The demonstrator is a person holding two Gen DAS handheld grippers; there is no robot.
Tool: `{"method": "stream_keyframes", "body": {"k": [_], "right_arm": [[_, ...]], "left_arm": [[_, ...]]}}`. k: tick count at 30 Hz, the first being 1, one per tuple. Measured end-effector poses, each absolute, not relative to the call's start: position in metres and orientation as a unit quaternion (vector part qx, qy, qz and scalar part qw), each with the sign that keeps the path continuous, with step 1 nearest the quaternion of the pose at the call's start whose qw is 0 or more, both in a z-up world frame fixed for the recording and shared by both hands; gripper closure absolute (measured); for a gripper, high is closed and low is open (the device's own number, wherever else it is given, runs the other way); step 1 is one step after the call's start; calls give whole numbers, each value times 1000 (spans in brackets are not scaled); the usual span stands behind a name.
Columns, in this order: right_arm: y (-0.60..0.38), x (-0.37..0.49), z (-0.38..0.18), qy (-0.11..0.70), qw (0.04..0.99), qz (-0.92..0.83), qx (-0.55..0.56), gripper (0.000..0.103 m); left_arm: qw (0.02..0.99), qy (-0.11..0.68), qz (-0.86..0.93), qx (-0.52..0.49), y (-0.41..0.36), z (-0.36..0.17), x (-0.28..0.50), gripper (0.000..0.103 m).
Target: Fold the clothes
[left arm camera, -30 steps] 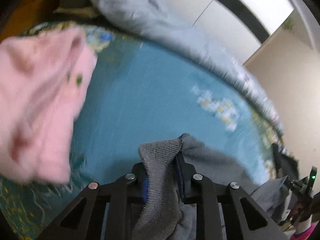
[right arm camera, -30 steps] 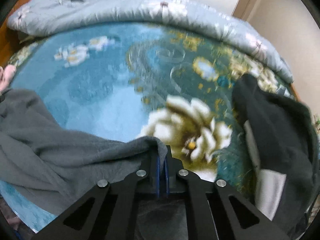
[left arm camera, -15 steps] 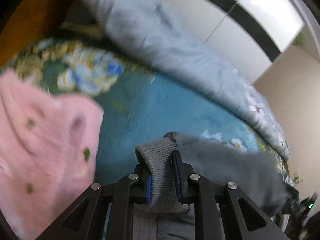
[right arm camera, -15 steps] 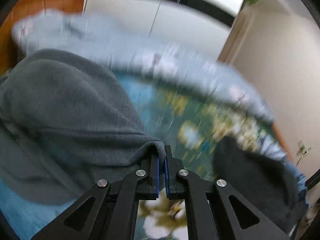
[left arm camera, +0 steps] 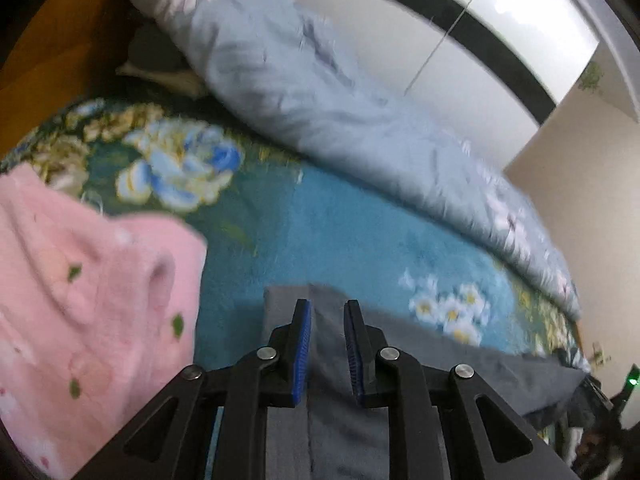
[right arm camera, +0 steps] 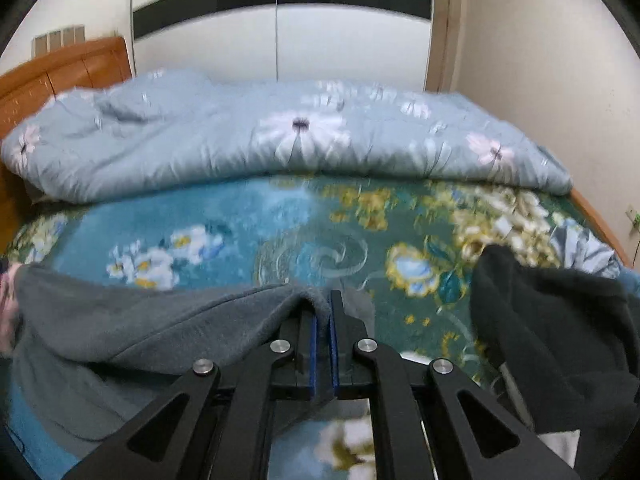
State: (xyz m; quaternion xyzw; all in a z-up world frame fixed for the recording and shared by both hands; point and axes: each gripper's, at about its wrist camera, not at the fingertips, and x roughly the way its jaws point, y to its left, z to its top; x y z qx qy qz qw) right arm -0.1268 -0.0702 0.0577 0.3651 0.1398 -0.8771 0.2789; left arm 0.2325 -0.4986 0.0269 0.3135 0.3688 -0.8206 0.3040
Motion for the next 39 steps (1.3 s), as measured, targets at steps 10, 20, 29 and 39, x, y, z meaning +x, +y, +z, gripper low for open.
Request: {"method": "stream_keyframes", "body": {"k": [10, 20, 29, 39], "right_arm": [[13, -105, 49, 7, 337, -857, 389, 62], [57, -101, -42, -157, 349, -779, 497, 61], [17, -107, -49, -236, 386, -737, 502, 61], [17, -103, 2, -257, 403, -741, 472, 100]], "left_arm": [[319, 434, -767, 349, -406, -24, 300, 56], [276, 520, -750, 302, -385, -60, 296, 55], [273, 524, -748, 303, -390, -67, 289, 89], [252, 507, -790, 236, -387, -12, 319, 94]]}}
